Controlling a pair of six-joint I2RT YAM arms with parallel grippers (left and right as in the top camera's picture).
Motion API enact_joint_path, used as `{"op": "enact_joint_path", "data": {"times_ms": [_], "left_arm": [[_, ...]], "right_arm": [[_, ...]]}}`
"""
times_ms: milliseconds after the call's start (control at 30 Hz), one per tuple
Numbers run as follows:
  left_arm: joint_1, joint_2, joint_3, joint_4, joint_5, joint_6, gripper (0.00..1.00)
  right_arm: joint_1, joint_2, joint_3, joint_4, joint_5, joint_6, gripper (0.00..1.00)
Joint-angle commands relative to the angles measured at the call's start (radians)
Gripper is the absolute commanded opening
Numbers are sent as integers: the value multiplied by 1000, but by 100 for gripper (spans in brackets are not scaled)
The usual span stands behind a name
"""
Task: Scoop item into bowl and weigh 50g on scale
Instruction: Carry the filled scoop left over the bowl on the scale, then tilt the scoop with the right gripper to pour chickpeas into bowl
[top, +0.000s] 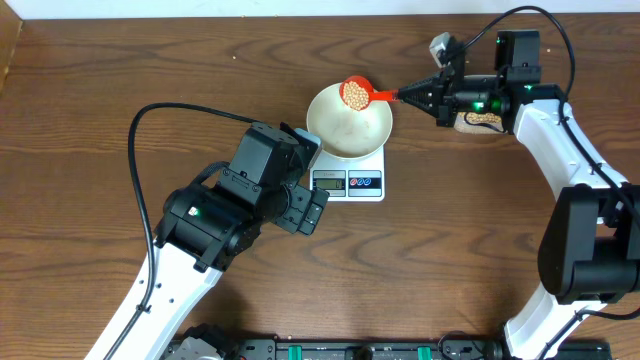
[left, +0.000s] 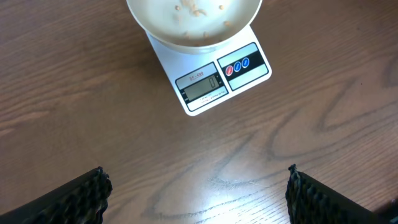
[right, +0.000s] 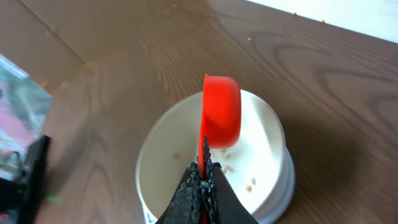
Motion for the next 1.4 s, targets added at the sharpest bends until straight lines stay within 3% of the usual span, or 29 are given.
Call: {"op": "enact_joint_path", "data": {"times_ms": [0,267,1367], "left_arm": [[6,5,26,-2,2,7,92],[6,5,26,-2,2,7,92],[6,5,26,-2,2,7,92]], "right_arm": [[37,8,0,-14,58,-83,1],[89,8,0,-15,180,-95,1],[168,-124,1,-54,290,-167,1]]}}
